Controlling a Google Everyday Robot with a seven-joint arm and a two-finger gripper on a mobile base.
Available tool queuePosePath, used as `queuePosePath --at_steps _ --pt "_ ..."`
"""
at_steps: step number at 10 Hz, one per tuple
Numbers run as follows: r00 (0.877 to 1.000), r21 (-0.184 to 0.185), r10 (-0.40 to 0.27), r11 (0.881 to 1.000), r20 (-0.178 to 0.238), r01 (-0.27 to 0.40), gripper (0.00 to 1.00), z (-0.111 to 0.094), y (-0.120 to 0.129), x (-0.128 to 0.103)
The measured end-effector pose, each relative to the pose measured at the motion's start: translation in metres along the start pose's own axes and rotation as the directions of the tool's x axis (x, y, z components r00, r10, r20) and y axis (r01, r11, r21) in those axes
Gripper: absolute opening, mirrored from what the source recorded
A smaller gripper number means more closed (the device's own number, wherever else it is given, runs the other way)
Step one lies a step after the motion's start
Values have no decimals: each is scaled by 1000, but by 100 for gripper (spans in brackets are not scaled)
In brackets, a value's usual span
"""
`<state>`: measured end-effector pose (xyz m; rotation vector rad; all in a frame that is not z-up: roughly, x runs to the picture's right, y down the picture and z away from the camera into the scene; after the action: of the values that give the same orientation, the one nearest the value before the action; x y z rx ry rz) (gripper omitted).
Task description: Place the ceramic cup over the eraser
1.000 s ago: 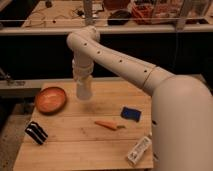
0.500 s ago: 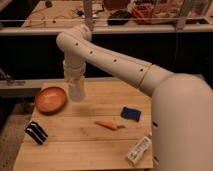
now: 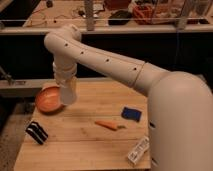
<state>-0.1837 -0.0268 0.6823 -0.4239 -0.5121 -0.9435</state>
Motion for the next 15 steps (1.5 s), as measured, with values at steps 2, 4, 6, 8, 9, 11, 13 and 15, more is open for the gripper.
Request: queuePosePath --at_steps 2,4,6,8,9,11,13,15 --pt "999 4 -35 999 3 35 1 -4 -10 -14" --pt "998 11 -64 998 9 64 1 -9 -14 -28" --pt "996 11 -91 996 20 91 1 -7 -19 -39" --pt "992 15 -124 992 31 124 1 -7 -25 -55" --pt "989 16 -142 990 39 142 1 -7 -30 -65" --pt "985 18 -165 986 46 164 1 -9 -33 -74" --pt "980 24 -189 982 56 188 1 -9 -37 -84" --pt "975 29 -215 977 65 213 1 -7 -41 -95"
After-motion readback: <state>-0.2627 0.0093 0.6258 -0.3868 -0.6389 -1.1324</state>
